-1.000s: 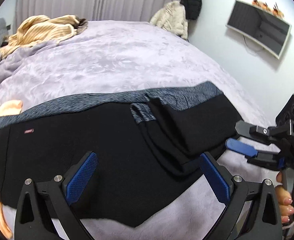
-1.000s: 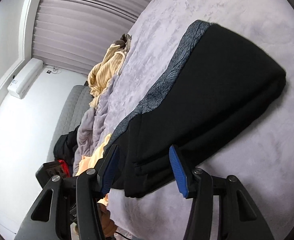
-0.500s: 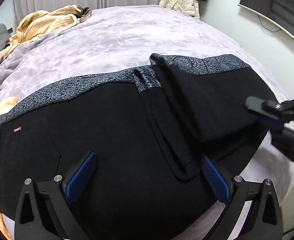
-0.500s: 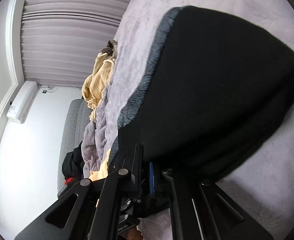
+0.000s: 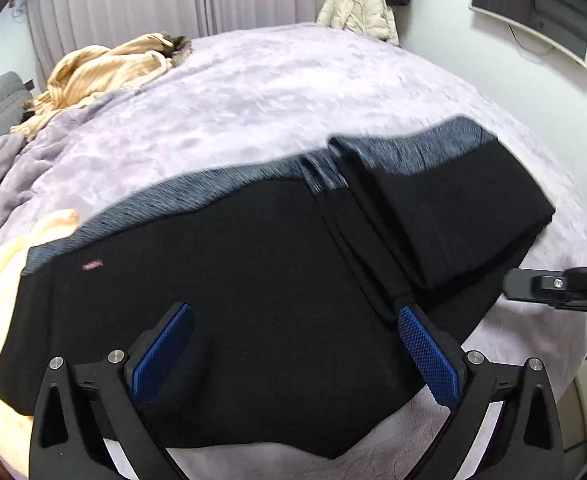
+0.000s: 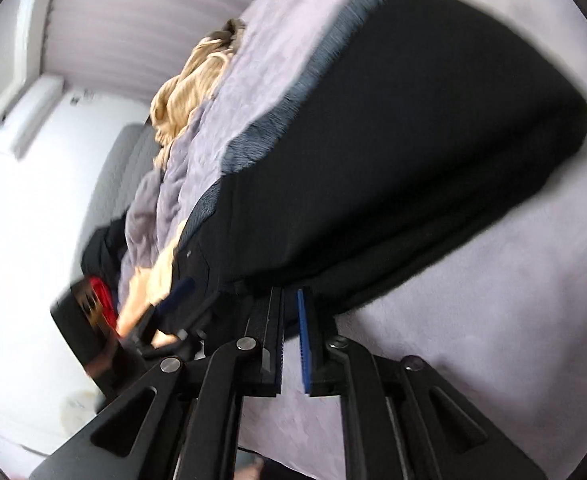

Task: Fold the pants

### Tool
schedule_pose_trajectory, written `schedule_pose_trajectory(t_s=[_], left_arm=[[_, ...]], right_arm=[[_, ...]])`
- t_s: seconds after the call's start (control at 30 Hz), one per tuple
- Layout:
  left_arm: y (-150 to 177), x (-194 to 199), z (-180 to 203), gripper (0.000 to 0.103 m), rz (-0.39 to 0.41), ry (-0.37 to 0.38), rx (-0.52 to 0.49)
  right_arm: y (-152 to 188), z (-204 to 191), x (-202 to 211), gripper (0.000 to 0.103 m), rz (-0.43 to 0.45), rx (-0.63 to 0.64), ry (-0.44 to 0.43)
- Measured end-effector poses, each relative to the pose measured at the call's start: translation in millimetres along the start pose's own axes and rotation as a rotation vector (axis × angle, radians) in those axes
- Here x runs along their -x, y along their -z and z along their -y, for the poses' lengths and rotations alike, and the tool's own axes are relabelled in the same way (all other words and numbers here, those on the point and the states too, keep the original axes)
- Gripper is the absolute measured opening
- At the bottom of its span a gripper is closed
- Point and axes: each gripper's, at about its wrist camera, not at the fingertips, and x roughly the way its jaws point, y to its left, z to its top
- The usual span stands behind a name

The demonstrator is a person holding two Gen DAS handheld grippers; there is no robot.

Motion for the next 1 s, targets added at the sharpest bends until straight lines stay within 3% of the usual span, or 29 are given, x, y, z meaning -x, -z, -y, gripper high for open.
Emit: schedule_pose_trajectory(t_s=[0.1,0.13,0.17,0.3,0.43,0.57,0.63,0.73,0.83,1.0], left_arm=[[-27,9,-4,0.102,0.021,0.061,0.05],[-37,9,0,0.102,0.03,0.084,0.053],[-47,9,6,0.102,0.04,0.107,0.051],[-85,-6,43,0.102,0.045,0.213,0.005],[-113,-45,71,0.102,-0.027,0.262,0.026],[-102,-92,75,0.102,-0.13,0.141,0.028],[-83,-99,65,0.102,-0.139,0.104,0.01],[-65,-87,60,0.103,-0.121,0.11,-0.016],[-48,-80,44,0.103,-0.106,0.181,0.042],[-43,-63,41,0.102,-0.084,0.192,0.056]], right_arm=[[-16,-7,36,0.022,0.107,0.082,0.043],[-24,-5,47,0.032,0.146,0.079,0.046],[-36,-2,57,0.035,0.193,0.059,0.047],[-77,13,73,0.027,0.275,0.017,0.05],[-117,34,54,0.026,0.258,-0.04,0.062],[-127,58,14,0.025,0.151,-0.074,0.057],[-117,63,4,0.026,0.165,-0.055,0.064],[-101,55,1,0.026,0.182,0.025,0.093],[-94,46,-2,0.026,0.178,0.063,0.136],[-82,32,-3,0.025,0.165,0.137,0.233]])
